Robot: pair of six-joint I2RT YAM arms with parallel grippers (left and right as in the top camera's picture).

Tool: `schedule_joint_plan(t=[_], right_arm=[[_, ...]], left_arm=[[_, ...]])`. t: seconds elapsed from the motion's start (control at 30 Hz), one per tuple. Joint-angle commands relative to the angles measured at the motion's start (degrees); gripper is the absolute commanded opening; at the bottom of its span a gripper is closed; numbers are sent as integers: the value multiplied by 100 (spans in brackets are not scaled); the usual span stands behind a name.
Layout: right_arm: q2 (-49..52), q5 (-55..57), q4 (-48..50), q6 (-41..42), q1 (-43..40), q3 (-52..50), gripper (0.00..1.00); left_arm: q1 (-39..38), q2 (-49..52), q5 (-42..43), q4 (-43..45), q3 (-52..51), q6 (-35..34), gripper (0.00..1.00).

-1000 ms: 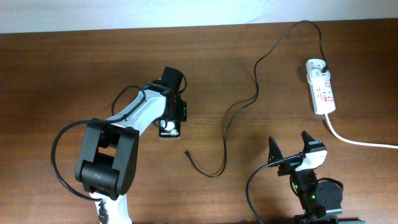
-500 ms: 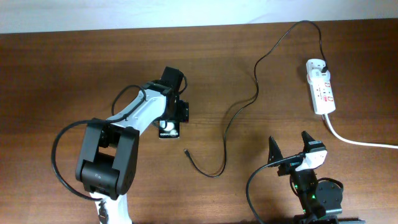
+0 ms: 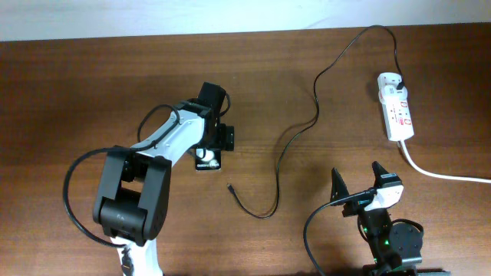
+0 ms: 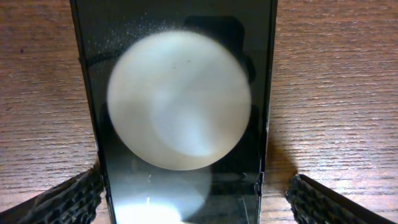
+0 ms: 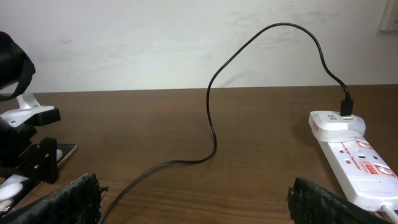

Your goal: Plug charger to phone and switch on socket

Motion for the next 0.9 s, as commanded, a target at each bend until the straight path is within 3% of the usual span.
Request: schedule_joint_plan(t=[0.0, 0.53, 0.73, 0.87], right_arm=[[-52, 31, -31, -2, -11, -31, 99], [-52, 31, -31, -2, -11, -31, 99], [-52, 31, -31, -2, -11, -31, 99], [-52, 31, -31, -2, -11, -31, 99]], left_arm=[[13, 341, -387, -170, -197, 72, 99], [13, 341, -452, -153, -197, 50, 100], [13, 341, -385, -173, -197, 50, 88], [20, 341, -411, -173, -197, 50, 99]])
